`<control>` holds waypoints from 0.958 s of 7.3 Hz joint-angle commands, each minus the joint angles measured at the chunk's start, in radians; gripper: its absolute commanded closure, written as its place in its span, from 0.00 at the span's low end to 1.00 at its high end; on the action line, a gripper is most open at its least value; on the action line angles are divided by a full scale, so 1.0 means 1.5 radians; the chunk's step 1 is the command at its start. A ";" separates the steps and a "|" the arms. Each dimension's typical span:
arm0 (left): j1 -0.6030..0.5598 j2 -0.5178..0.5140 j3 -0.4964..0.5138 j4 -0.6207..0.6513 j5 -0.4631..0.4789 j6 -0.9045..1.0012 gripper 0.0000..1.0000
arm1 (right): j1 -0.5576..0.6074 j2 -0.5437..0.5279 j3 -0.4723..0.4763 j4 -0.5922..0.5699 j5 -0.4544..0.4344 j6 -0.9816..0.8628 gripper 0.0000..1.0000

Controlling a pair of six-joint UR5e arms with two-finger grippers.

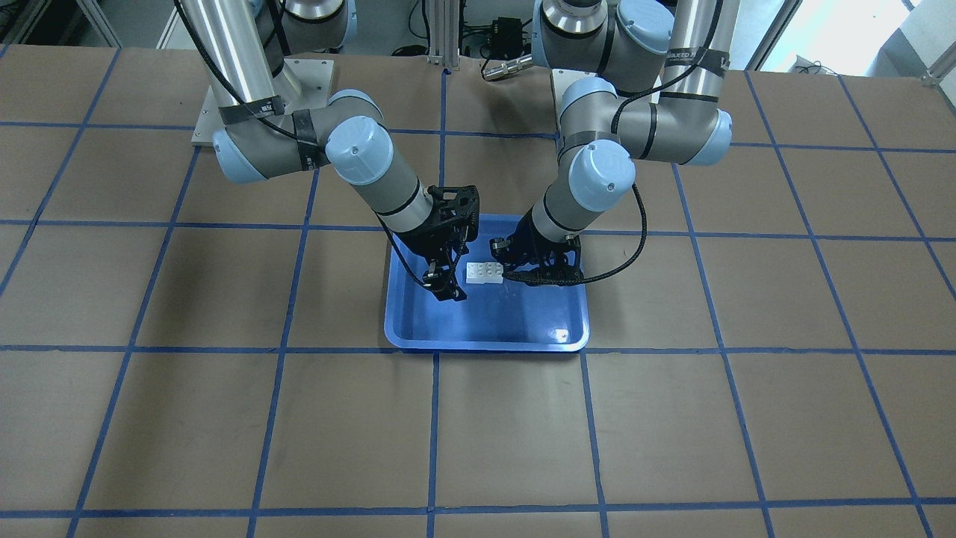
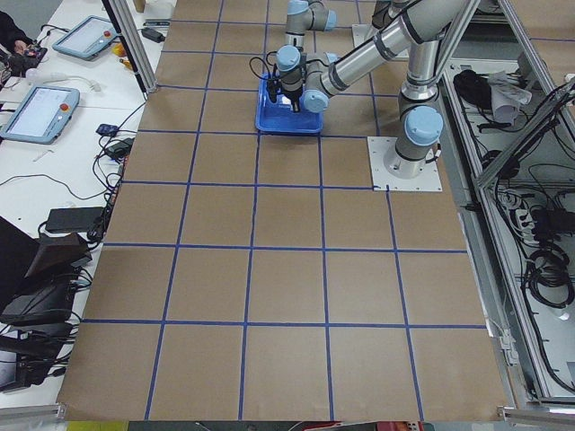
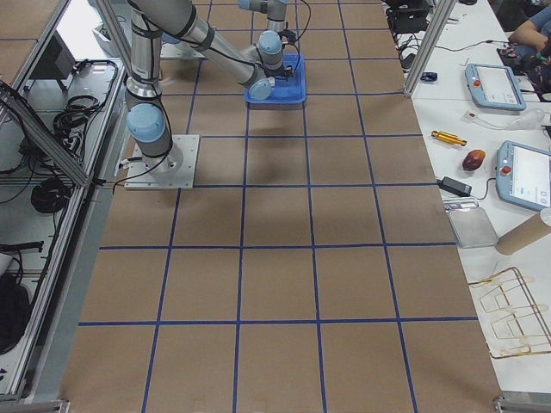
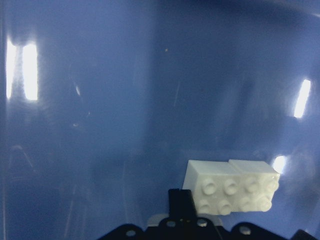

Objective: Assemble white blocks and place on blue tray

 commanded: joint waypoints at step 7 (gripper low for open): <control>-0.007 -0.004 0.001 0.006 0.001 -0.003 1.00 | -0.218 -0.077 -0.292 0.471 -0.026 0.314 0.00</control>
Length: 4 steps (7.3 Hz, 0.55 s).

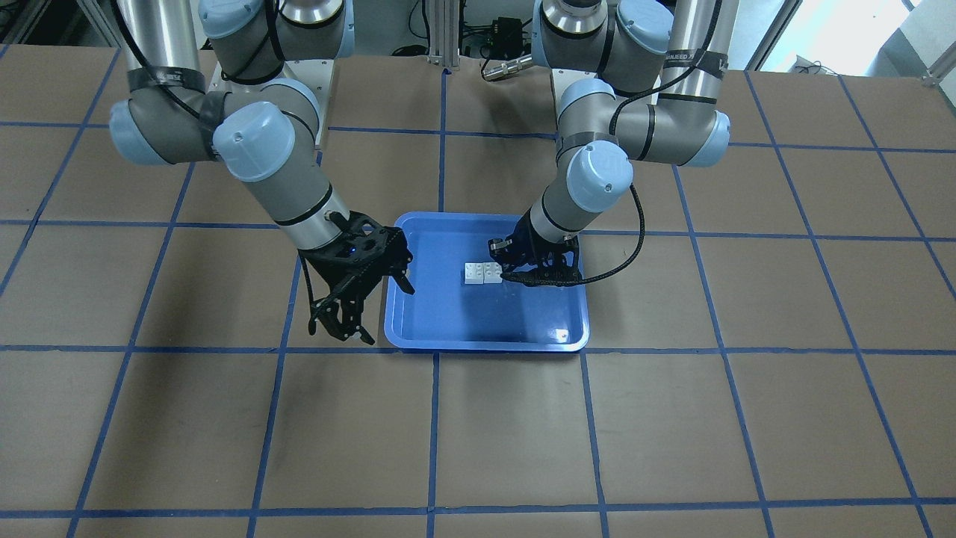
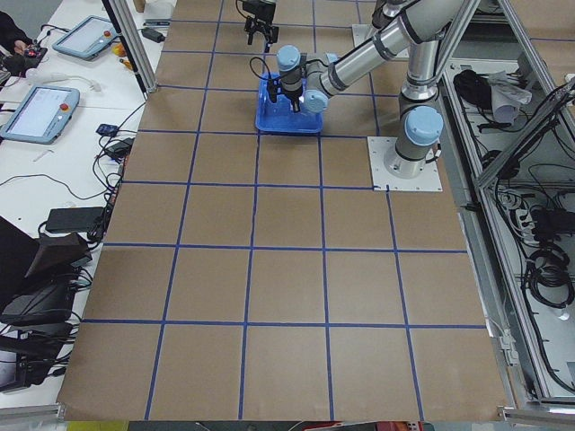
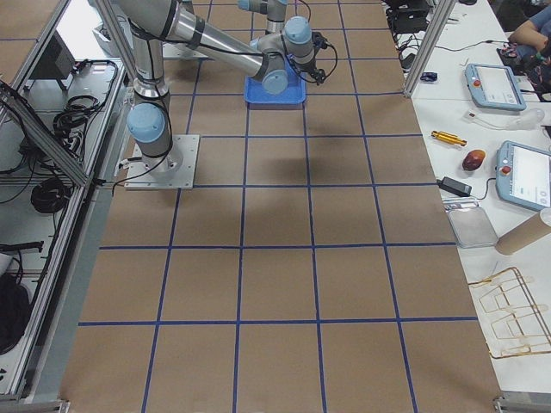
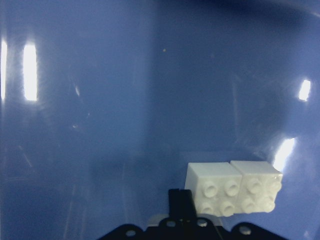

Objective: Assemble white blocks and place on blue tray

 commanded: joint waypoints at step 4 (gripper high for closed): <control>-0.002 -0.002 0.002 0.010 0.000 0.001 1.00 | -0.105 -0.032 -0.201 0.432 -0.093 0.079 0.00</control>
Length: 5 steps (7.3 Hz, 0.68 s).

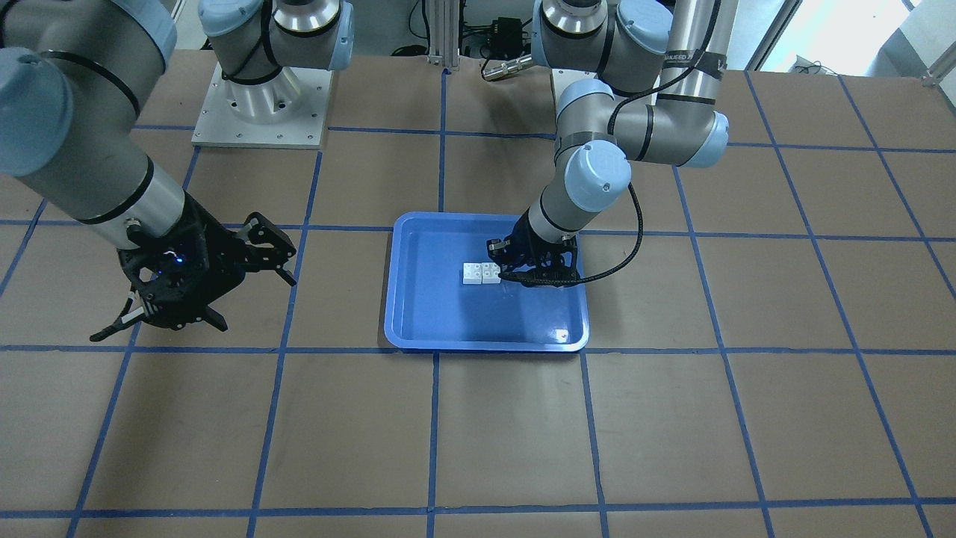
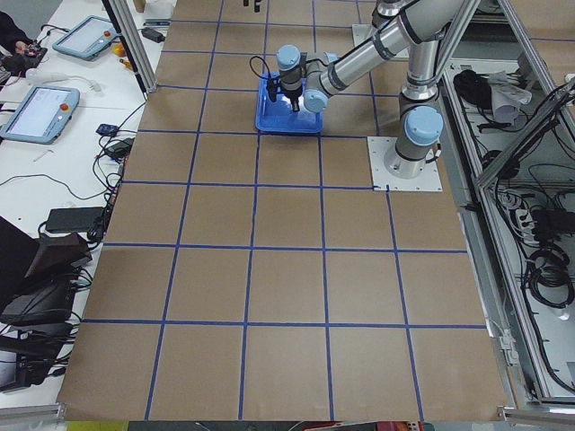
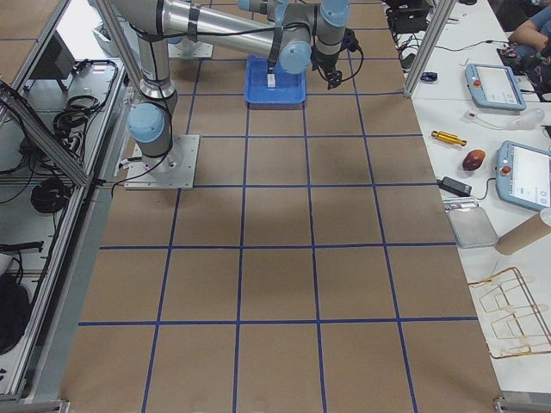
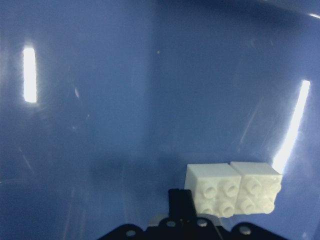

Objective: Assemble white blocks and place on blue tray

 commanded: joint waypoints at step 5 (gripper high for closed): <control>0.000 0.000 0.000 0.009 0.000 0.004 1.00 | -0.006 -0.065 -0.015 0.106 -0.051 0.355 0.00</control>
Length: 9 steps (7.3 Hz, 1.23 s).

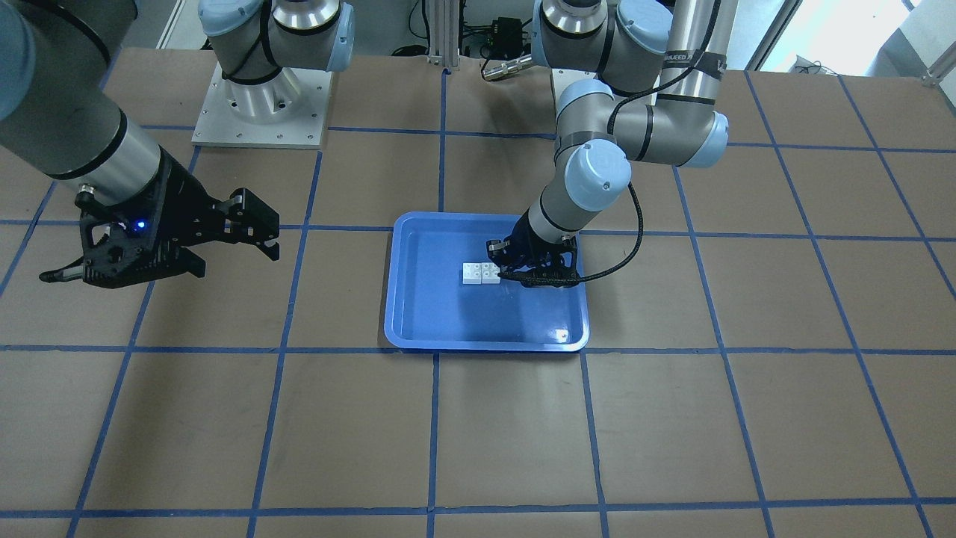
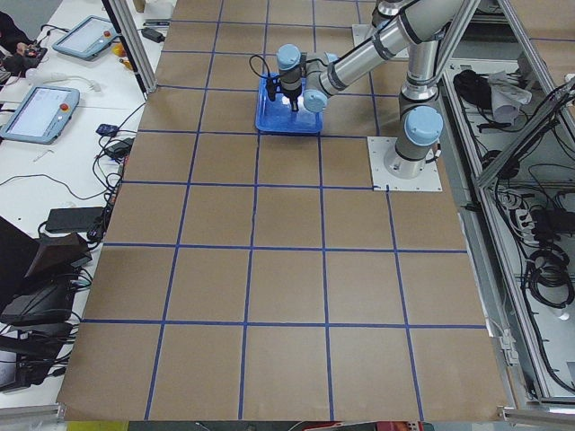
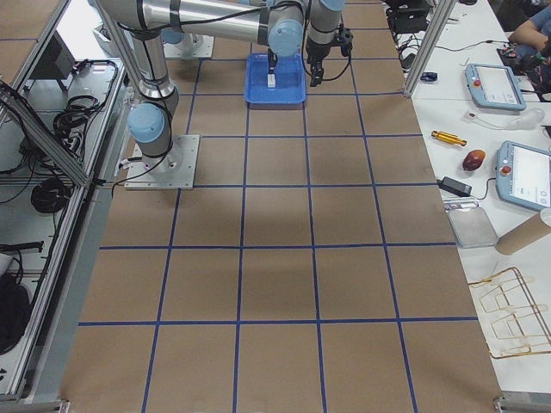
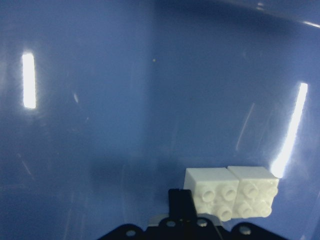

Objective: Assemble white blocks and place on blue tray

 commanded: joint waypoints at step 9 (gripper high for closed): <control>0.004 0.009 0.013 0.017 0.003 0.021 1.00 | 0.018 -0.052 0.006 0.088 -0.154 0.190 0.00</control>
